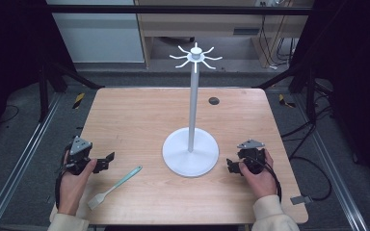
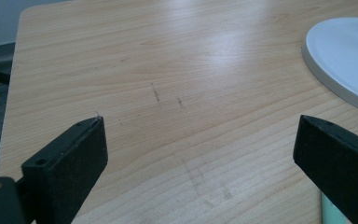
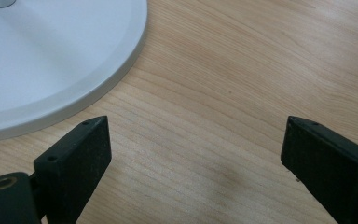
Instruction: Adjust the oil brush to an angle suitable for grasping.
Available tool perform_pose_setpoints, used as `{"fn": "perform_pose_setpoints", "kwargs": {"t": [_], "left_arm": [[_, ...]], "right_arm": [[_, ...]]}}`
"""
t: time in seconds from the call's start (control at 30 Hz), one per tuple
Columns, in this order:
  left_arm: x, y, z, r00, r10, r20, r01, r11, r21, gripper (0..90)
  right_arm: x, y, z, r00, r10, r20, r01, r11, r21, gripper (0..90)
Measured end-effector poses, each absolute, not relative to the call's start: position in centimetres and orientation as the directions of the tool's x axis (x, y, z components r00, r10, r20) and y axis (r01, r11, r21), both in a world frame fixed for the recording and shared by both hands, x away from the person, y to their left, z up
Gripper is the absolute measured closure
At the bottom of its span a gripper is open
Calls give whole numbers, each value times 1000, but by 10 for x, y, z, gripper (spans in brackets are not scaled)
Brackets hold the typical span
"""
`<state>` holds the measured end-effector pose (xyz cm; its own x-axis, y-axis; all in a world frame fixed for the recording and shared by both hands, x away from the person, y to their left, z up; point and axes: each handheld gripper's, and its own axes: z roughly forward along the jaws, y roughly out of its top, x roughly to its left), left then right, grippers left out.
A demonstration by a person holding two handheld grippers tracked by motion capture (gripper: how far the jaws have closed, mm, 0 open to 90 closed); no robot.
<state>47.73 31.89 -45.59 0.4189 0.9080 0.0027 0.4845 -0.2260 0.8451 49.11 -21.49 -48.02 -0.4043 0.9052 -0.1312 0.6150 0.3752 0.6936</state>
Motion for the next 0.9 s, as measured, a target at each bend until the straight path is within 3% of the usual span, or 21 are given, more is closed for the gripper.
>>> {"fn": "perform_pose_setpoints", "kwargs": {"t": [0.43,0.57,0.63,0.67,0.7,0.73,0.8,0.83,0.9], "left_arm": [[472,308,-438,453,891,35,459,-267,847,54],[476,301,-432,477,877,56,451,-298,841,181],[479,295,-433,491,869,70,451,-322,833,311],[481,292,-434,506,858,84,448,-345,825,311],[483,289,-436,517,851,97,445,-364,818,392],[484,285,-438,522,845,111,444,-381,811,392],[488,279,-442,540,834,113,452,-400,797,572],[489,277,-444,552,826,109,458,-410,789,620],[490,272,-449,576,809,115,471,-444,762,654]], "right_arm": [[491,-215,-480,-405,904,-134,614,377,694,90],[492,-215,-481,-404,905,-135,616,378,691,90],[492,-215,-481,-398,907,-134,620,374,690,90],[492,-215,-481,-398,907,-134,620,374,690,90],[492,-215,-481,-401,906,-136,620,378,688,90],[492,-215,-481,-401,906,-136,620,378,688,90],[492,-215,-481,-401,906,-138,620,379,687,90],[492,-215,-482,-399,906,-138,620,378,688,90],[492,-215,-482,-399,907,-137,620,377,688,90]]}}
